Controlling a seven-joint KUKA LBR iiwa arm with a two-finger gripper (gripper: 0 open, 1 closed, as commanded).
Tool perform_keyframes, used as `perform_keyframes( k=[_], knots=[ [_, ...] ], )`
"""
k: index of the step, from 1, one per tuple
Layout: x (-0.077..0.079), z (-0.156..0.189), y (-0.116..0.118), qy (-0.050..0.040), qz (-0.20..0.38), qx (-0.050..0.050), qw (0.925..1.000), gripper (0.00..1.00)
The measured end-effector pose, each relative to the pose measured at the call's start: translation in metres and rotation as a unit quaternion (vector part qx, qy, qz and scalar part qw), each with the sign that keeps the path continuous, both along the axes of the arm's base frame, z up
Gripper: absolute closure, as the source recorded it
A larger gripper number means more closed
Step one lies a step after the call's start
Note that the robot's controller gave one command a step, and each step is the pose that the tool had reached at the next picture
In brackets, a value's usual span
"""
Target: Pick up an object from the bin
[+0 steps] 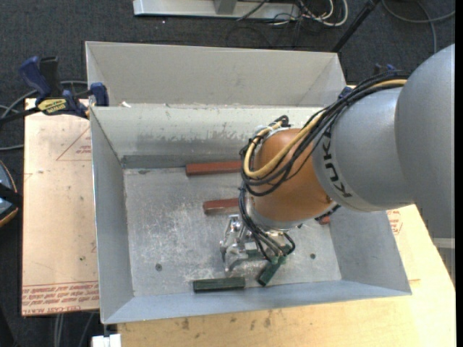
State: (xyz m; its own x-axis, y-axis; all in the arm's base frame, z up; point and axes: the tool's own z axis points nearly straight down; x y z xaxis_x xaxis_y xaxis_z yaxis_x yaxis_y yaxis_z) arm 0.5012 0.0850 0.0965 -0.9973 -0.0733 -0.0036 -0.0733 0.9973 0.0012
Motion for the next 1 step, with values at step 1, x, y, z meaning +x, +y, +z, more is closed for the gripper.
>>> perform_keyframes(
  k=[1],
  knots=[
    [-0.0003,0.0087,0.0001,0.001,0.0,0.0,1.0,1.0]
  ],
)
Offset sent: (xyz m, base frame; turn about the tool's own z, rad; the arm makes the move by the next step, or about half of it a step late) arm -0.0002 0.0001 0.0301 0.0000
